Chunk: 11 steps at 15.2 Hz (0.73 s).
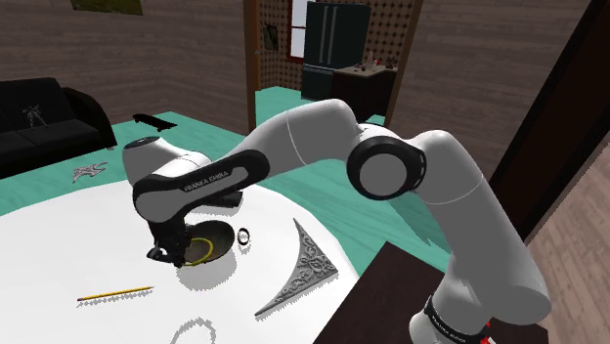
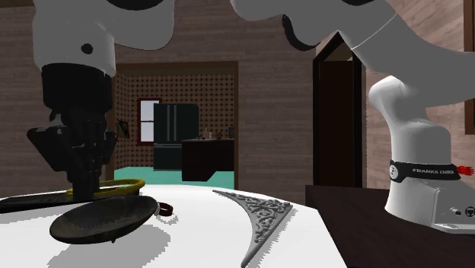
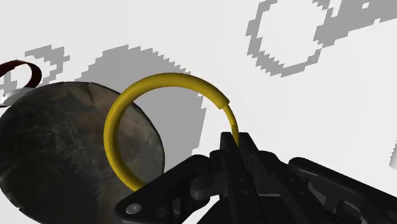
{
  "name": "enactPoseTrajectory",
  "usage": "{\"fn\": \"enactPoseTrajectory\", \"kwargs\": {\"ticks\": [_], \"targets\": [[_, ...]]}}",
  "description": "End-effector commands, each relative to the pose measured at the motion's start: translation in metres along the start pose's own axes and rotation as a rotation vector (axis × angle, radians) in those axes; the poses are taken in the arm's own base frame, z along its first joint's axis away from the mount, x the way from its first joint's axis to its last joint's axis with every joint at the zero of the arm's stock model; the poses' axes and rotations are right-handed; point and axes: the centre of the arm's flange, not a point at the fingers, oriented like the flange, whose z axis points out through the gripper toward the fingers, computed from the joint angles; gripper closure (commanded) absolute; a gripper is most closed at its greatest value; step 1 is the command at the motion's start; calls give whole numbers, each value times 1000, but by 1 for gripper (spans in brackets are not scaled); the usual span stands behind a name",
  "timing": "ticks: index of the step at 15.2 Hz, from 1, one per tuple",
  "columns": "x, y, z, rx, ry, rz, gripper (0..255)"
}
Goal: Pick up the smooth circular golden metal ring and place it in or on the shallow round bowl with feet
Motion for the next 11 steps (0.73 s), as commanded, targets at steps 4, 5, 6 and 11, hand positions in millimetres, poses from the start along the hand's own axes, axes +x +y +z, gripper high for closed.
{"fn": "enactPoseTrajectory", "kwargs": {"ticks": [4, 5, 6, 11], "targets": [[28, 58, -6, 0, 0, -1, 255], [34, 70, -8, 0, 0, -1, 255], [40, 81, -10, 0, 0, -1, 255], [55, 109, -4, 0, 0, -1, 255]]}}
